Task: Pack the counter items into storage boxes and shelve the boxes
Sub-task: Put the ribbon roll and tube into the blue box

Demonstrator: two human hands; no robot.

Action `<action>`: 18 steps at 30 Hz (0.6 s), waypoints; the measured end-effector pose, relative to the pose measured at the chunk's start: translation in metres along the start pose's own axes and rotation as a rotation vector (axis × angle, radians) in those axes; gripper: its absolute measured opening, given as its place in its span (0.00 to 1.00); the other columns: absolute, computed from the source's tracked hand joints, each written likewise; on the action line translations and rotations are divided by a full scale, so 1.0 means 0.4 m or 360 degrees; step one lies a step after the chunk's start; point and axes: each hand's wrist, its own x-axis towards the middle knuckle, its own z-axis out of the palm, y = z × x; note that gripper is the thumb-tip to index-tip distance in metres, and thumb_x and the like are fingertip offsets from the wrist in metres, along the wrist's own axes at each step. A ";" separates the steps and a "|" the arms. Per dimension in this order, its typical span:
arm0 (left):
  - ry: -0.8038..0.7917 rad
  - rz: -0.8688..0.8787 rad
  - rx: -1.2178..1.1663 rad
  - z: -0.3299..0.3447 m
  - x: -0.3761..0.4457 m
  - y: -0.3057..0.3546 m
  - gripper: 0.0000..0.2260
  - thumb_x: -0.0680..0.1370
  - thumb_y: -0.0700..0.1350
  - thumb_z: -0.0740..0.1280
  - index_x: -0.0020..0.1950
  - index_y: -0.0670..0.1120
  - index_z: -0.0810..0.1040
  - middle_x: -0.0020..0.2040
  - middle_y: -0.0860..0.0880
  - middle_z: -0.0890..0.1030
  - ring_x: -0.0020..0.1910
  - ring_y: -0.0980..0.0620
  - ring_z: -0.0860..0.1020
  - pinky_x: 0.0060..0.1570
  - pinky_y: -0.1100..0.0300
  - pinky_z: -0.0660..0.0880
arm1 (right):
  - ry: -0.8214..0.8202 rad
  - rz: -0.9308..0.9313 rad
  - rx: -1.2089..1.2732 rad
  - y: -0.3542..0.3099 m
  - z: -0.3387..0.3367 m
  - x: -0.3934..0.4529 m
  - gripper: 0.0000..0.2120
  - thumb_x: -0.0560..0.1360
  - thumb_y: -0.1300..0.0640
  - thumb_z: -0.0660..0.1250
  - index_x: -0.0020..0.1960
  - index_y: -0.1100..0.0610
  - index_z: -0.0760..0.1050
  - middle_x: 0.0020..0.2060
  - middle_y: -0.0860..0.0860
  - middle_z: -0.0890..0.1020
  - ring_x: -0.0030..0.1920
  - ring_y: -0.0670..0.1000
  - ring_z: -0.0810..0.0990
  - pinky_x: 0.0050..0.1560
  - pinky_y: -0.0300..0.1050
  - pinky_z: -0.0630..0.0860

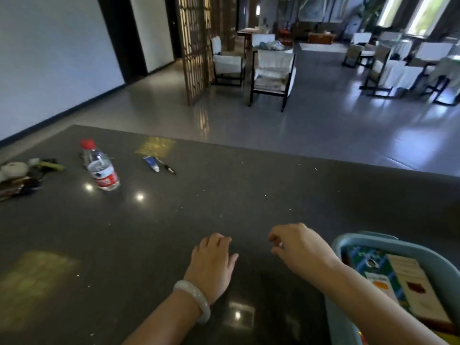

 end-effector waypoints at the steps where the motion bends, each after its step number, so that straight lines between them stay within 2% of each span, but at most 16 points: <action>1: -0.0015 -0.0049 0.0100 -0.014 0.007 -0.044 0.20 0.82 0.57 0.55 0.71 0.51 0.65 0.66 0.53 0.68 0.64 0.55 0.69 0.64 0.61 0.67 | -0.0066 -0.0038 -0.0032 -0.020 0.009 0.037 0.08 0.74 0.52 0.68 0.53 0.48 0.78 0.48 0.46 0.82 0.49 0.49 0.80 0.48 0.43 0.77; 5: -0.0113 -0.0294 0.0426 -0.057 0.040 -0.209 0.21 0.82 0.57 0.54 0.72 0.49 0.64 0.70 0.48 0.66 0.68 0.48 0.67 0.67 0.53 0.65 | -0.0255 -0.0138 -0.0071 -0.104 0.041 0.197 0.11 0.73 0.53 0.69 0.55 0.51 0.79 0.53 0.48 0.80 0.53 0.51 0.79 0.51 0.43 0.75; 9: -0.0213 -0.0508 0.0581 -0.081 0.099 -0.328 0.25 0.81 0.57 0.56 0.74 0.47 0.61 0.73 0.44 0.63 0.71 0.43 0.63 0.69 0.47 0.63 | -0.0343 -0.0173 0.0069 -0.184 0.083 0.349 0.15 0.73 0.51 0.71 0.58 0.54 0.78 0.55 0.50 0.80 0.55 0.50 0.78 0.56 0.42 0.74; 13: -0.0327 -0.0745 0.0516 -0.082 0.170 -0.439 0.30 0.80 0.59 0.57 0.77 0.47 0.55 0.77 0.43 0.55 0.76 0.39 0.55 0.72 0.42 0.57 | -0.0342 -0.0154 0.0246 -0.270 0.121 0.493 0.18 0.72 0.50 0.72 0.59 0.56 0.76 0.54 0.52 0.80 0.53 0.51 0.79 0.55 0.44 0.76; 18: -0.0426 -0.0902 0.0388 -0.053 0.223 -0.541 0.33 0.80 0.63 0.51 0.79 0.49 0.46 0.79 0.45 0.46 0.77 0.39 0.45 0.73 0.38 0.50 | -0.0276 -0.0108 0.0372 -0.347 0.163 0.643 0.14 0.73 0.50 0.71 0.55 0.55 0.78 0.53 0.52 0.80 0.48 0.49 0.78 0.47 0.41 0.75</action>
